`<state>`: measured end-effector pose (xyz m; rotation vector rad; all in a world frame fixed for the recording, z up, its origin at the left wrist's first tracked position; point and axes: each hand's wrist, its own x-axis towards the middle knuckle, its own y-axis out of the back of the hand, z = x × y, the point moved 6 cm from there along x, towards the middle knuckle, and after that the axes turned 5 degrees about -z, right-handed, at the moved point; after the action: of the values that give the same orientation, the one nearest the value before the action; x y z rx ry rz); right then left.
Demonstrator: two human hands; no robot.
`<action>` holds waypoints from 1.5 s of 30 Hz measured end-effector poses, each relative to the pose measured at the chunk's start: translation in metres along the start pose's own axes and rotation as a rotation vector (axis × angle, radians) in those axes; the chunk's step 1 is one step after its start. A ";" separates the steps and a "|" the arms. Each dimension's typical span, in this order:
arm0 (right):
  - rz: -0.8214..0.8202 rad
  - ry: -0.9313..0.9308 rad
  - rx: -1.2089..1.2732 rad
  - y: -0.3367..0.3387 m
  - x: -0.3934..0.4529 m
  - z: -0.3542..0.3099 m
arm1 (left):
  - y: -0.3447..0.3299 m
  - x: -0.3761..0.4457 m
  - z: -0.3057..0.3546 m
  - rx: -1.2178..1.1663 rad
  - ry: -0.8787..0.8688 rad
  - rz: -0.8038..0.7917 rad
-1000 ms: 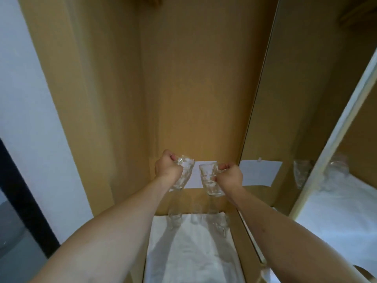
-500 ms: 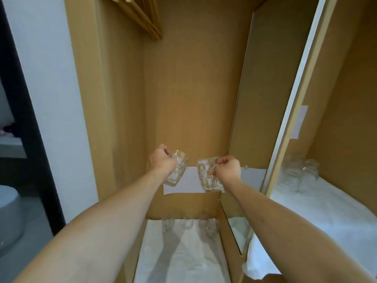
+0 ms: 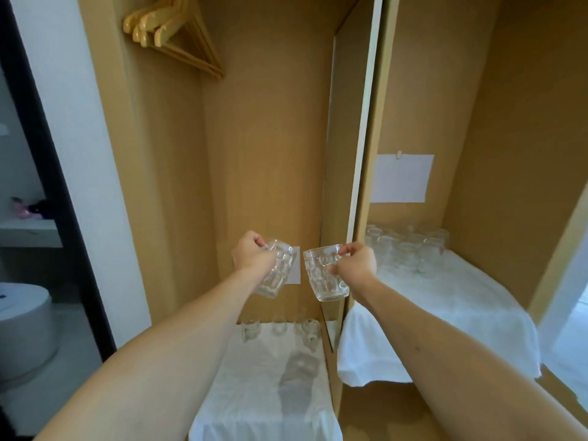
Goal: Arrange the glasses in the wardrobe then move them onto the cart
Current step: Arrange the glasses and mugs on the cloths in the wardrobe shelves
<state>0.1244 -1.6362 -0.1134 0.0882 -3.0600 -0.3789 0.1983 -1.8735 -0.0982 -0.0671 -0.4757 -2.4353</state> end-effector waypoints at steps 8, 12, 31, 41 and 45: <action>0.092 -0.038 -0.005 0.098 -0.041 0.020 | -0.066 -0.061 0.027 0.030 -0.033 -0.109; 0.141 -0.083 0.002 0.142 -0.050 0.038 | -0.107 -0.083 0.034 0.032 -0.028 -0.168; 0.388 -0.249 0.009 0.254 0.065 0.103 | -0.308 -0.024 0.063 0.025 -0.050 -0.428; 0.420 -0.323 -0.022 0.263 0.147 0.129 | -0.389 0.039 0.057 0.021 -0.015 -0.489; 0.422 -0.331 -0.027 0.268 0.170 0.135 | -0.414 0.053 0.054 0.019 0.002 -0.492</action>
<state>-0.0668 -1.3550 -0.1696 -0.6750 -3.2616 -0.4405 -0.1003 -1.5859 -0.1717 0.0699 -0.5662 -2.9092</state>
